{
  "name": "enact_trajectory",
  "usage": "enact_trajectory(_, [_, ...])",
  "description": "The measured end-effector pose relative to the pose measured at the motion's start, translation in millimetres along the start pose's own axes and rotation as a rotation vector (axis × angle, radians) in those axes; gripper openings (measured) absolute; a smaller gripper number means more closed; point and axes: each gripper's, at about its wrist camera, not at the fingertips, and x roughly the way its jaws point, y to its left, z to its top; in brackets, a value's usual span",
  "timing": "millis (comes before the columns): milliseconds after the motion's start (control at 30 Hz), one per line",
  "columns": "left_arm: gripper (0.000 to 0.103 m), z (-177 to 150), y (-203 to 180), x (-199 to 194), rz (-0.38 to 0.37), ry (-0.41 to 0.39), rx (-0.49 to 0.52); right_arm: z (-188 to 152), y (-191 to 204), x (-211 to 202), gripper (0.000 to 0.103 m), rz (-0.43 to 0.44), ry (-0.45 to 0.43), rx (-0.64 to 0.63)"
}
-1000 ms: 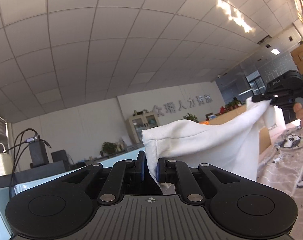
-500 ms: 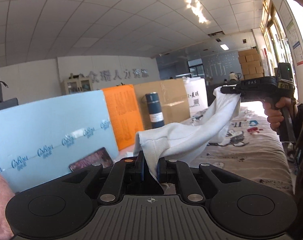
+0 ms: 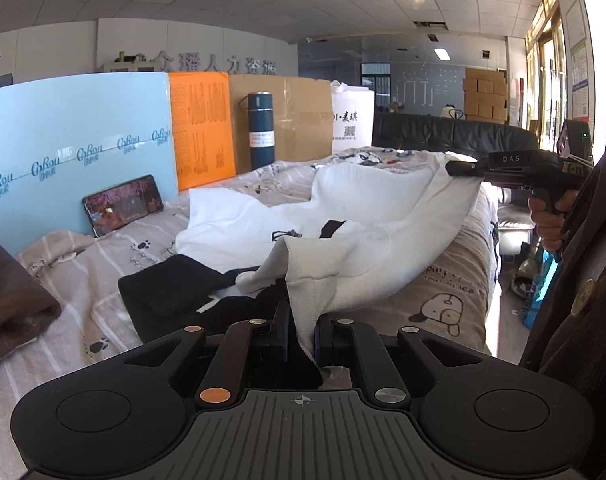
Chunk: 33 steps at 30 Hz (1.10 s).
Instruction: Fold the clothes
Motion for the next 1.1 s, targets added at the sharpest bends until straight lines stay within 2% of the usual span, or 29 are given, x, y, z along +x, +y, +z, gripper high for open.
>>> enact_trajectory(33, [0.015, -2.5, -1.6, -0.1, -0.005, 0.028, 0.011, -1.9, -0.9, -1.9, 0.005, -0.006, 0.013, -0.006])
enact_trajectory(100, [0.018, -5.8, -2.9, 1.9, -0.024, 0.080, 0.030, -7.9, -4.6, -3.4, 0.005, -0.021, 0.066, -0.017])
enact_trajectory(167, [0.026, -5.7, -5.9, -1.4, -0.028, 0.086, 0.044, -14.1, -9.1, -5.2, 0.006, -0.022, 0.125, -0.024])
enact_trajectory(200, [0.037, -4.2, -7.8, -8.0, -0.026, 0.063, 0.056, -14.7, -11.7, -7.9, 0.007, -0.003, 0.143, -0.020])
enact_trajectory(233, [0.057, -1.3, -7.8, -15.8, -0.023, 0.030, 0.062, -13.6, -13.8, -11.8, 0.012, 0.017, 0.148, -0.012])
enact_trajectory(300, [0.084, 6.3, -4.6, -30.3, -0.017, -0.040, 0.062, -6.3, -17.6, -21.3, 0.034, 0.059, 0.116, -0.002])
enact_trajectory(333, [0.086, 12.3, 0.0, -38.5, -0.019, -0.087, 0.048, -0.1, -19.9, -25.5, 0.049, 0.081, 0.089, 0.008])
enact_trajectory(400, [0.087, 24.7, 15.6, -51.1, -0.036, -0.195, 0.003, 14.6, -25.6, -31.4, 0.051, 0.126, 0.036, 0.034])
enact_trajectory(467, [0.089, 38.0, 33.3, -48.6, -0.010, -0.247, -0.062, 31.2, -33.7, -33.9, 0.062, 0.156, -0.033, 0.067])
enact_trajectory(567, [0.089, 61.2, 62.0, -23.2, 0.028, -0.267, -0.149, 54.9, -52.4, -28.8, 0.066, 0.184, -0.119, 0.142])
enact_trajectory(667, [0.089, 88.9, 94.9, 13.7, 0.043, -0.265, -0.262, 77.3, -74.0, -10.1, 0.072, 0.151, -0.147, 0.185])
enact_trajectory(767, [0.089, 114.4, 131.4, 59.1, 0.027, -0.237, -0.425, 91.0, -90.7, 31.5, 0.073, 0.016, -0.054, 0.177])
enact_trajectory(833, [0.089, 129.0, 149.8, 95.9, 0.032, -0.194, -0.487, 95.1, -105.9, 67.2, 0.073, -0.039, 0.056, 0.206])
enact_trajectory(900, [0.088, 140.4, 162.5, 136.3, 0.065, -0.130, -0.502, 93.4, -119.8, 103.2, 0.073, -0.058, 0.155, 0.252])
enact_trajectory(1067, [0.088, 144.6, 178.6, 228.6, 0.012, 0.016, -0.578, 79.9, -133.4, 172.6, 0.072, -0.036, 0.293, 0.306])
enact_trajectory(1100, [0.088, 142.6, 174.3, 238.8, 0.008, 0.046, -0.563, 77.4, -135.2, 183.9, 0.072, -0.038, 0.312, 0.313])
